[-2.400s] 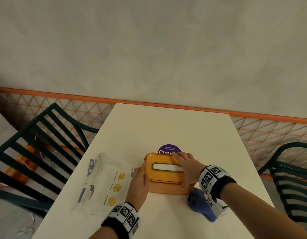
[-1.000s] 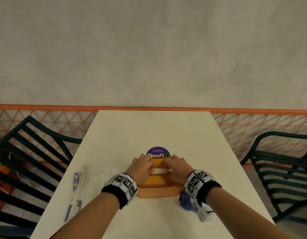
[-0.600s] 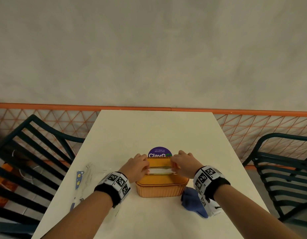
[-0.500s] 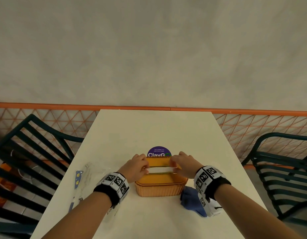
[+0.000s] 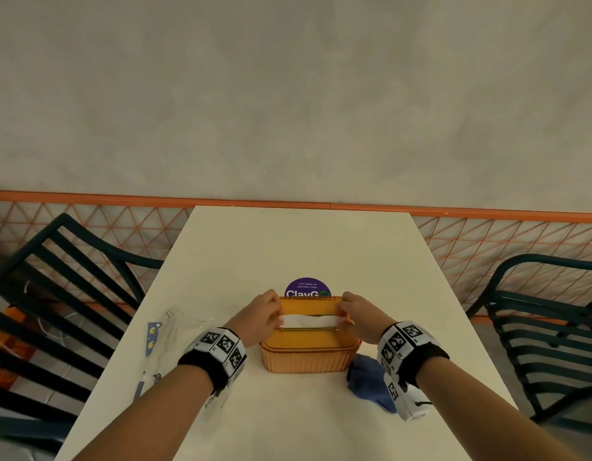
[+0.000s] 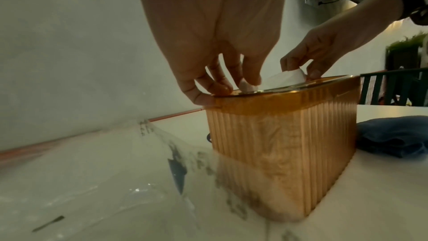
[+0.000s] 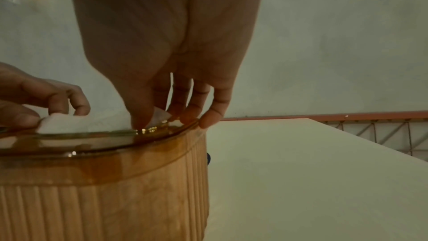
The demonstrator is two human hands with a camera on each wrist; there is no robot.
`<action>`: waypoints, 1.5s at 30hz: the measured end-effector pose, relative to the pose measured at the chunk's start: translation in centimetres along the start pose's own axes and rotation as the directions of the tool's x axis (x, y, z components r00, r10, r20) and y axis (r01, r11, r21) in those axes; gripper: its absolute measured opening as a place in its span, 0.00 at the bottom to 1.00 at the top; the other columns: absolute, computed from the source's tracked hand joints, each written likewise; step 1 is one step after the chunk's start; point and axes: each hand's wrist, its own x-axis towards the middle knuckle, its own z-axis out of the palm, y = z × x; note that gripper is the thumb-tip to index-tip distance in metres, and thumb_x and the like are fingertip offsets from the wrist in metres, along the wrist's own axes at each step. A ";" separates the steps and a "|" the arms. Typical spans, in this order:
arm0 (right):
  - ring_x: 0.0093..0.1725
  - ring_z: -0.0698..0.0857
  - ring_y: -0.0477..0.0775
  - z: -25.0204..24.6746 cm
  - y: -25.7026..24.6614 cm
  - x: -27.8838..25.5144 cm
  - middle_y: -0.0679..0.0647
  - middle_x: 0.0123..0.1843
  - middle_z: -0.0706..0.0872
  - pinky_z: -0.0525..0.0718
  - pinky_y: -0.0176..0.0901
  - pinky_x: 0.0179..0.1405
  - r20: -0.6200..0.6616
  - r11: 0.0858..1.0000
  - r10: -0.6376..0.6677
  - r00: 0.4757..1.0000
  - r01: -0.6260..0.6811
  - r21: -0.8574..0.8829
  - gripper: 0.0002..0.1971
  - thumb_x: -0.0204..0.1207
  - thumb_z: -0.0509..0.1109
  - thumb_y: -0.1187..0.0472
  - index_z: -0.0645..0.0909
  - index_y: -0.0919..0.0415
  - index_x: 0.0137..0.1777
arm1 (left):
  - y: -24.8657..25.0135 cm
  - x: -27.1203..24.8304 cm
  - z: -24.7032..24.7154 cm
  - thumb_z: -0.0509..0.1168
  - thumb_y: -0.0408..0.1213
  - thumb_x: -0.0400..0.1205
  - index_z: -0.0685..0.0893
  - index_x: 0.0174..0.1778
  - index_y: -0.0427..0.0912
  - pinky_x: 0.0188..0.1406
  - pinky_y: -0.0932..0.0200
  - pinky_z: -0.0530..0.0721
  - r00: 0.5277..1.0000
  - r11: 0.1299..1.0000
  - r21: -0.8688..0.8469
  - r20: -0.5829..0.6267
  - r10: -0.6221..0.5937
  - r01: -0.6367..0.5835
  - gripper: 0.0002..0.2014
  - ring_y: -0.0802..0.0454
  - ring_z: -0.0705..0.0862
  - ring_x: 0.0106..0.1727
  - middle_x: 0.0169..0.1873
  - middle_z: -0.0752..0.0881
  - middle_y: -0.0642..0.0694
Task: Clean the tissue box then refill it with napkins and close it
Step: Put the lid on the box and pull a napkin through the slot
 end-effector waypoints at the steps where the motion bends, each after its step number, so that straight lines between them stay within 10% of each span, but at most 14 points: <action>1: 0.60 0.78 0.57 0.0 0.0 0.0 0.59 0.61 0.78 0.72 0.36 0.56 0.001 1.000 0.016 1.000 -0.016 0.012 0.12 0.82 0.60 0.62 0.78 0.66 0.60 | 0.0 0.1 -0.2 0.61 0.35 0.83 0.79 0.46 0.40 0.53 0.64 0.77 1.000 1.000 -0.006 0.006 -0.008 0.008 0.03 0.55 0.76 0.47 0.48 0.71 0.53; 6: 0.60 0.80 0.59 -0.3 0.2 0.1 0.60 0.60 0.83 0.76 0.41 0.58 -0.065 0.984 0.123 0.990 -0.114 0.135 0.11 0.82 0.58 0.64 0.77 0.66 0.59 | 0.1 0.2 -0.4 0.60 0.31 0.83 0.73 0.37 0.49 0.48 0.62 0.77 0.995 0.991 -0.094 -0.006 -0.098 0.097 0.10 0.51 0.79 0.46 0.43 0.75 0.49; 12: 0.49 0.73 0.49 0.2 0.4 0.1 0.52 0.51 0.75 0.69 0.34 0.51 -0.047 0.991 0.063 0.997 -0.057 0.122 0.14 0.78 0.65 0.61 0.76 0.64 0.62 | 0.1 0.2 -0.6 0.62 0.36 0.83 0.80 0.59 0.36 0.48 0.67 0.71 0.991 0.997 -0.011 0.111 -0.072 0.073 0.12 0.54 0.74 0.47 0.48 0.70 0.50; 17: 0.48 0.70 0.48 1.0 0.7 -0.1 0.45 0.42 0.68 0.66 0.33 0.48 -0.108 0.992 0.040 0.993 -0.026 0.125 0.10 0.80 0.61 0.65 0.77 0.67 0.58 | 0.0 0.7 -0.7 0.64 0.35 0.81 0.73 0.44 0.45 0.36 0.70 0.68 0.992 0.997 -0.001 0.097 -0.081 0.081 0.05 0.52 0.73 0.44 0.43 0.72 0.50; 21: 0.47 0.72 0.50 0.8 0.9 -0.2 0.49 0.43 0.73 0.67 0.34 0.47 -0.139 0.984 0.069 0.988 -0.045 0.174 0.07 0.81 0.58 0.67 0.77 0.64 0.53 | 0.1 0.0 -0.4 0.64 0.33 0.81 0.74 0.41 0.46 0.46 0.61 0.78 0.996 0.984 -0.155 0.008 -0.090 0.090 0.06 0.43 0.82 0.46 0.42 0.81 0.44; 27: 0.47 0.73 0.48 0.6 1.3 -0.5 0.52 0.51 0.74 0.69 0.32 0.48 -0.135 0.984 0.059 0.989 -0.034 0.176 0.11 0.79 0.62 0.66 0.77 0.65 0.61 | 0.4 0.3 -0.6 0.59 0.29 0.83 0.80 0.62 0.35 0.53 0.67 0.71 0.997 0.999 -0.011 0.065 -0.034 0.034 0.12 0.52 0.76 0.52 0.50 0.70 0.51; 33: 0.46 0.72 0.49 1.3 1.2 -0.4 0.59 0.52 0.76 0.67 0.31 0.46 -0.174 0.979 0.091 0.981 -0.056 0.194 0.10 0.80 0.60 0.67 0.78 0.70 0.58 | 0.2 0.9 -0.7 0.59 0.30 0.83 0.80 0.55 0.31 0.47 0.69 0.66 0.994 0.994 0.008 -0.015 -0.108 0.109 0.09 0.53 0.73 0.48 0.38 0.72 0.54; 40: 0.47 0.73 0.49 1.4 1.7 -0.6 0.59 0.55 0.78 0.69 0.32 0.48 -0.193 0.975 0.107 0.975 -0.065 0.214 0.10 0.79 0.64 0.66 0.78 0.69 0.58 | 0.6 0.3 -0.7 0.59 0.31 0.83 0.80 0.58 0.31 0.49 0.65 0.69 0.991 0.991 0.012 0.017 -0.130 0.130 0.11 0.53 0.73 0.48 0.47 0.72 0.48; 45: 0.46 0.72 0.49 1.5 1.7 -0.4 0.62 0.58 0.78 0.68 0.33 0.47 -0.217 0.971 0.128 0.968 -0.078 0.225 0.09 0.80 0.61 0.67 0.78 0.71 0.56 | 0.6 0.6 -1.0 0.56 0.28 0.84 0.73 0.38 0.45 0.32 0.72 0.70 0.971 0.964 -0.130 -0.033 -0.239 0.232 0.11 0.52 0.77 0.40 0.34 0.78 0.49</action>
